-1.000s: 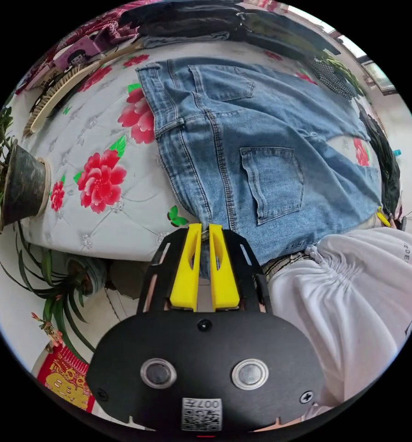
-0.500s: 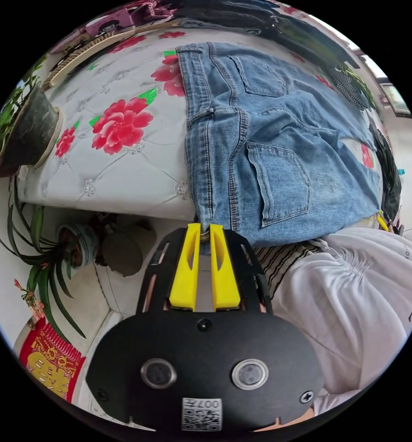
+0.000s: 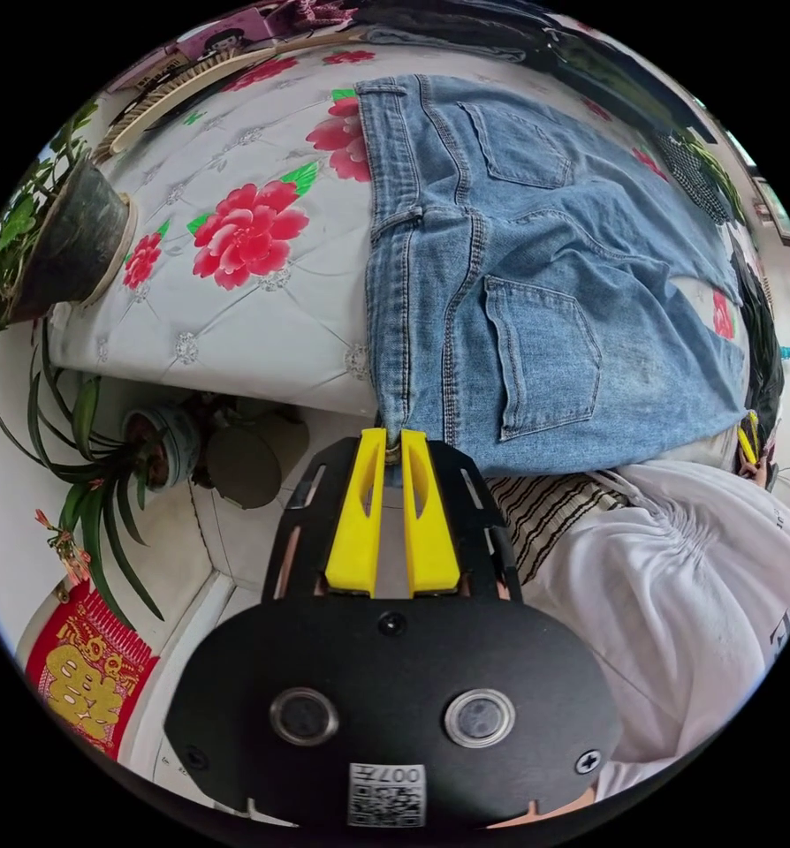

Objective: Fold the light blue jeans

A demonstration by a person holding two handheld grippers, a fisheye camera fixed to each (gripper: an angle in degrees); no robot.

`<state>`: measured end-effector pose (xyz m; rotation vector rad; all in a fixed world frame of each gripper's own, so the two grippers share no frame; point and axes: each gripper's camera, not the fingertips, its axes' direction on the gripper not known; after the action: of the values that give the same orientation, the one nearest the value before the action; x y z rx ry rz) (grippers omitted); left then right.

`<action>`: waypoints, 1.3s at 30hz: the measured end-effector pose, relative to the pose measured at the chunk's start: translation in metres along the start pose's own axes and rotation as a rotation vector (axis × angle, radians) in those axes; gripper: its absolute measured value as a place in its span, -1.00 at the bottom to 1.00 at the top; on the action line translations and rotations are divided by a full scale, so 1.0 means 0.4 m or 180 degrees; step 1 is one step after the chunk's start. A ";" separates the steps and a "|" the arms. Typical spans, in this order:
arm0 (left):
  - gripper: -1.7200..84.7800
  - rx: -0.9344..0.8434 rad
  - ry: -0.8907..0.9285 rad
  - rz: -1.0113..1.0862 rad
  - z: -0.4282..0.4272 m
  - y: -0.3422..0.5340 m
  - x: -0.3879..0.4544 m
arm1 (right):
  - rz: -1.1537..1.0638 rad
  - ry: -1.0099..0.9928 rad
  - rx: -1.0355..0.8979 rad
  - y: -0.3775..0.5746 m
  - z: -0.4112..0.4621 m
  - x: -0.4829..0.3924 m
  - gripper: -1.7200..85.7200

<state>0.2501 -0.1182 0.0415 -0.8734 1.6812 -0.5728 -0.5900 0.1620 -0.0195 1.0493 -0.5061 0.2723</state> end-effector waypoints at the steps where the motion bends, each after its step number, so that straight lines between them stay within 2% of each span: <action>1: -0.90 -0.0006 -0.0018 -0.0014 -0.005 -0.002 0.004 | 0.0081 -0.0277 0.0062 0.000 -0.008 0.013 -0.69; 4: -0.90 -0.0029 -0.0092 -0.0005 -0.014 -0.009 0.020 | 0.0118 -0.0463 0.0240 0.011 -0.026 0.032 -0.73; 6: -0.90 -0.0030 -0.0127 -0.0010 -0.018 -0.012 0.028 | 0.0074 -0.0135 0.0165 0.011 -0.002 0.029 -0.77; 8: -0.91 -0.0040 -0.0144 -0.0030 -0.022 -0.020 0.034 | 0.0093 0.0207 -0.0163 -0.005 0.073 0.010 -0.86; 10: -0.91 -0.0070 -0.0136 -0.0043 -0.025 -0.029 0.035 | 0.0039 0.0540 -0.0121 -0.017 0.090 -0.029 -0.92; 12: -0.92 -0.0081 -0.0136 -0.0039 -0.038 -0.035 0.038 | -0.0067 0.0570 -0.0095 -0.035 0.081 -0.079 -0.94; 14: -0.92 0.0009 0.0029 0.0012 -0.066 -0.027 0.044 | -0.0493 0.0758 0.0203 -0.029 0.025 -0.166 -0.95; 16: -0.92 0.0032 0.0202 -0.0032 -0.061 -0.020 0.046 | -0.0698 0.1158 0.0238 -0.016 0.019 -0.200 -0.96; 18: -0.90 -0.0122 0.0132 0.0015 -0.008 -0.025 0.065 | -0.0709 0.1432 0.0054 -0.009 0.074 -0.184 -0.95; 20: -0.86 -0.0309 -0.0002 0.0033 0.071 -0.041 0.094 | -0.0319 0.1954 -0.0488 -0.018 0.187 -0.125 -0.93; 21: -0.86 -0.0342 -0.0021 0.0032 0.080 -0.046 0.100 | -0.0284 0.2112 -0.0547 -0.019 0.202 -0.125 -0.93; 24: -0.84 -0.0367 -0.0098 0.0095 0.049 -0.056 0.108 | -0.0737 0.2395 -0.0156 0.002 0.203 -0.242 -0.91; 27: -0.86 -0.0200 -0.0259 0.0031 -0.040 -0.046 0.078 | -0.1500 0.2193 -0.0110 0.027 0.253 -0.410 -0.88; 29: -0.85 0.0098 -0.0327 -0.0116 -0.140 -0.065 0.042 | -0.2118 0.1922 -0.0486 0.054 0.362 -0.531 -0.86; 34: -0.81 0.0644 -0.0445 0.0139 -0.280 -0.267 0.076 | -0.2810 0.1859 -0.1542 0.114 0.687 -0.674 -0.80; 35: -0.81 0.0651 -0.0511 0.0281 -0.291 -0.346 0.102 | -0.2866 0.2041 -0.1893 0.129 0.767 -0.684 -0.79; 36: -0.82 0.0640 -0.0554 0.0362 -0.293 -0.387 0.116 | -0.3020 0.2099 -0.1804 0.137 0.778 -0.705 -0.78; 37: -0.82 0.0604 -0.0697 0.0509 -0.294 -0.470 0.142 | -0.3286 0.2209 -0.1992 0.152 0.806 -0.728 -0.78; 39: -0.82 0.0542 -0.0981 0.0688 -0.293 -0.594 0.172 | -0.3109 0.2303 -0.2345 0.125 0.850 -0.755 -0.77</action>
<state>0.1905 -0.3250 0.2108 -0.6129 1.4016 -0.4035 -0.9609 -0.1053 -0.0032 0.3259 0.5568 -0.3887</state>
